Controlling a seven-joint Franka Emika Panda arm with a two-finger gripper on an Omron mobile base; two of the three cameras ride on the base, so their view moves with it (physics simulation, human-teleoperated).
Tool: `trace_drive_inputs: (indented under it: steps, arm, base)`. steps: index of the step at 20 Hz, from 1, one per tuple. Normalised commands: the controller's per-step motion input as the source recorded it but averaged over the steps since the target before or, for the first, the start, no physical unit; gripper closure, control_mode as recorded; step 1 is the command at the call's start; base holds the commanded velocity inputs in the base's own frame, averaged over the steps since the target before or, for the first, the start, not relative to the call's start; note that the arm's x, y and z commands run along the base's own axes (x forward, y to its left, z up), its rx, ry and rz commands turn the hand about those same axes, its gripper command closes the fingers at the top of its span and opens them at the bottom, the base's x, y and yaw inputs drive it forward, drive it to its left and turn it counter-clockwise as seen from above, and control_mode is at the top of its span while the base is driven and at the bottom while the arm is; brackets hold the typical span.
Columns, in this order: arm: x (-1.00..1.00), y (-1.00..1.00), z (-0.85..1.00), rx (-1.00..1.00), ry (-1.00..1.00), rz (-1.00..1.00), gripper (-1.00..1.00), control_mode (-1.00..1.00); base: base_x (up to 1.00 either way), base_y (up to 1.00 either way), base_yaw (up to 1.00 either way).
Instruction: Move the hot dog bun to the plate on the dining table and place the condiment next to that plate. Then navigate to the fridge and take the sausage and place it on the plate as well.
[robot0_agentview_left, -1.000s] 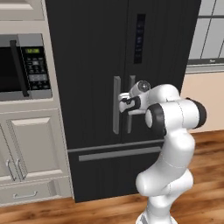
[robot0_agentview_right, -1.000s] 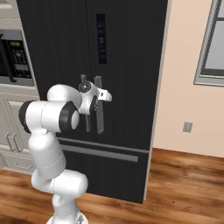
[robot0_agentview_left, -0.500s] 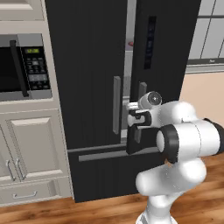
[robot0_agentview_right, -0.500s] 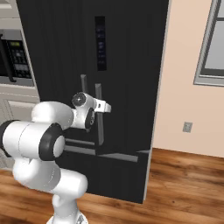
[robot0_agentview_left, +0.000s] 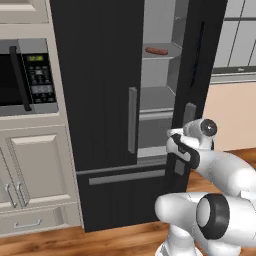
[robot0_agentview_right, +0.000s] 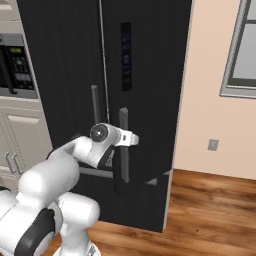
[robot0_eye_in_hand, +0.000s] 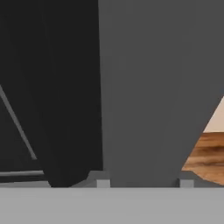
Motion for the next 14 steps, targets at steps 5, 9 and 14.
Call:
trace_drive_inputs:
  steps: [5,9,14]
  arm:
    - [-0.66,-0.13,0.19,0.0,0.0,0.0,-1.0,-1.0]
    - [-0.43,0.22,0.5,-0.03,0.0,-0.03,-1.0,-1.0]
    - [-0.34,0.5,0.72,-0.06,0.08,0.0,-1.0,-1.0]
  base:
    - [0.0,0.0,0.0]
    - [0.0,0.0,0.0]
    - [0.0,0.0,0.0]
